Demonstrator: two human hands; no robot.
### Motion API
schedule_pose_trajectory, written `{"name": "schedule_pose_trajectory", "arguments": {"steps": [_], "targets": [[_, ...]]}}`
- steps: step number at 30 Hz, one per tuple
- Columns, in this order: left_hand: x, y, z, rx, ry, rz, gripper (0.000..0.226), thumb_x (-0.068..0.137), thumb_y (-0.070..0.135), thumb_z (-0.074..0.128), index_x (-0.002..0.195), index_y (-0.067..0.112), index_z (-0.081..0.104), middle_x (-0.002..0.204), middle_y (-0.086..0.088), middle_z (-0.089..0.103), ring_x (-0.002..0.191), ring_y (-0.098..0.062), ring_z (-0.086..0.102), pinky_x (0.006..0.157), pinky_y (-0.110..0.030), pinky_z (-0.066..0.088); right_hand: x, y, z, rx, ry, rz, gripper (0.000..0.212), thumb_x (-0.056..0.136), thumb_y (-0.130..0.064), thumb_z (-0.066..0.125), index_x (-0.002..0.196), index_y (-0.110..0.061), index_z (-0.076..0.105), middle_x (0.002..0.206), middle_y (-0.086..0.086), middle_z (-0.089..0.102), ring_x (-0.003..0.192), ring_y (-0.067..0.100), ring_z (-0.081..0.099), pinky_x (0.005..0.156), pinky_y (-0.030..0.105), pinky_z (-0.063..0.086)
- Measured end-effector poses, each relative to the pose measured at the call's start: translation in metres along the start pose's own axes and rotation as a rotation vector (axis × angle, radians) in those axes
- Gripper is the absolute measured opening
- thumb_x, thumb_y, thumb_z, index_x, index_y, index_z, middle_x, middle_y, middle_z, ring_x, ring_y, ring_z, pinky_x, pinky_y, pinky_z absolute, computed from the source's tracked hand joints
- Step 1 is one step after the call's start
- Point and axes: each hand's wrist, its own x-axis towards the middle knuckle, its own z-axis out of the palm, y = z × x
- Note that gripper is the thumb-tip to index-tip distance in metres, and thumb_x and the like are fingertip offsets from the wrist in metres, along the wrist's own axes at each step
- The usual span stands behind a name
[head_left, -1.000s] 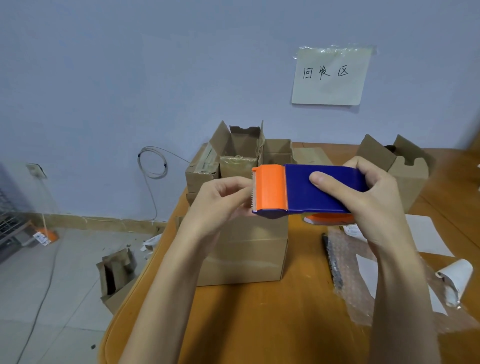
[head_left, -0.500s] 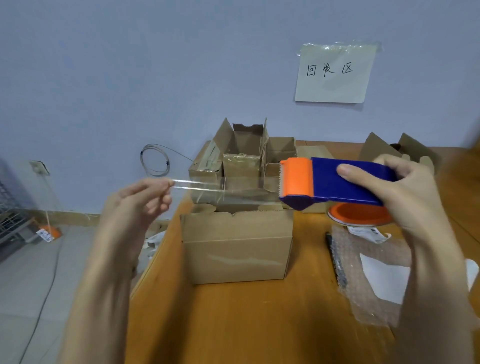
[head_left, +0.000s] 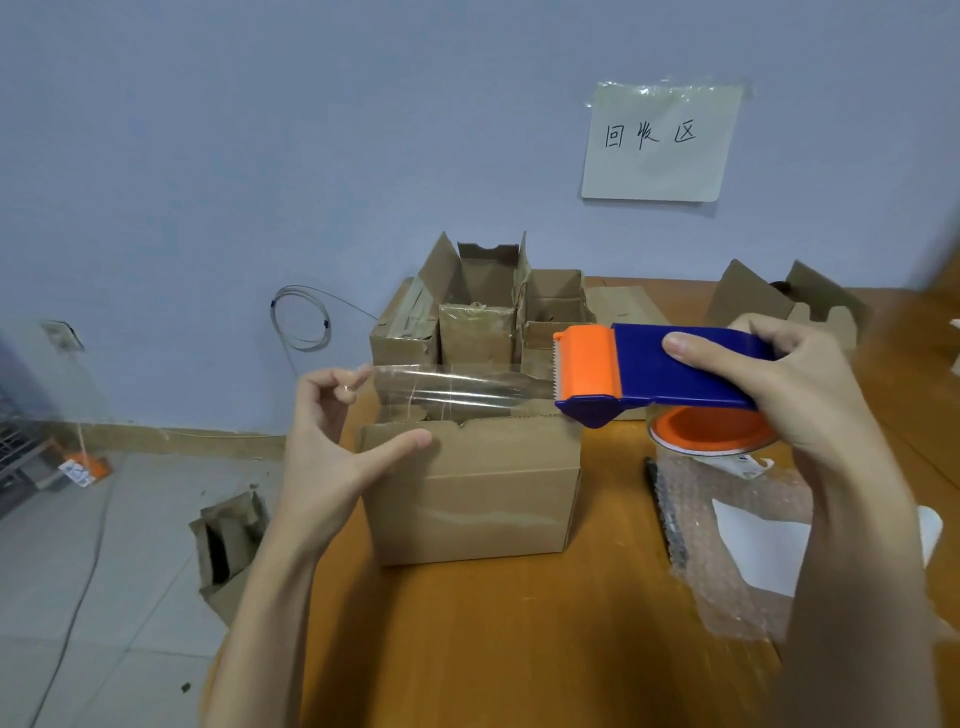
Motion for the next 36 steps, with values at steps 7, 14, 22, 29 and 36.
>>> {"name": "schedule_pose_trajectory", "arguments": {"steps": [7, 14, 22, 29, 36], "targets": [[-0.008, -0.021, 0.006, -0.011, 0.026, -0.005, 0.062, 0.052, 0.034, 0.086, 0.096, 0.021, 0.046, 0.087, 0.000, 0.065, 0.100, -0.016, 0.064, 0.105, -0.039, 0.043, 0.009, 0.006, 0.005, -0.067, -0.051, 0.067, 0.051, 0.056, -0.062, 0.072, 0.069, -0.014, 0.056, 0.059, -0.005, 0.065, 0.056, 0.004, 0.061, 0.048, 0.011, 0.040], [-0.008, -0.029, 0.010, 0.021, 0.062, -0.032, 0.067, 0.056, 0.022, 0.083, 0.105, 0.014, 0.039, 0.075, 0.020, 0.064, 0.090, -0.002, 0.062, 0.098, -0.020, 0.036, 0.022, 0.008, 0.020, -0.111, -0.136, 0.113, 0.051, 0.055, -0.062, 0.071, 0.072, -0.015, 0.060, 0.070, -0.001, 0.068, 0.065, 0.010, 0.064, 0.055, 0.019, 0.043], [-0.009, -0.034, 0.011, -0.029, 0.124, -0.079, 0.075, 0.052, 0.022, 0.091, 0.098, 0.026, 0.032, 0.087, 0.008, 0.060, 0.092, -0.007, 0.061, 0.098, -0.027, 0.040, 0.031, 0.006, 0.034, -0.179, -0.224, 0.135, 0.043, 0.069, -0.050, 0.078, 0.076, -0.012, 0.061, 0.064, -0.004, 0.065, 0.061, 0.010, 0.059, 0.056, 0.020, 0.039], [-0.012, -0.033, 0.015, -0.089, 0.146, -0.140, 0.061, 0.064, 0.016, 0.085, 0.098, 0.028, 0.036, 0.100, -0.004, 0.054, 0.088, 0.000, 0.058, 0.079, -0.010, 0.045, 0.038, 0.006, 0.040, -0.291, -0.258, 0.143, 0.052, 0.068, -0.056, 0.077, 0.084, -0.009, 0.063, 0.073, 0.000, 0.068, 0.069, 0.014, 0.064, 0.059, 0.023, 0.044], [-0.008, -0.028, 0.014, -0.317, 0.215, -0.226, 0.039, 0.078, -0.017, 0.039, 0.093, 0.019, 0.041, 0.072, 0.014, 0.070, 0.077, -0.002, 0.054, 0.063, -0.012, 0.040, 0.047, 0.004, 0.046, -0.340, -0.286, 0.171, 0.063, 0.061, -0.060, 0.078, 0.088, -0.005, 0.065, 0.080, 0.006, 0.070, 0.079, 0.021, 0.066, 0.068, 0.031, 0.049]]}}
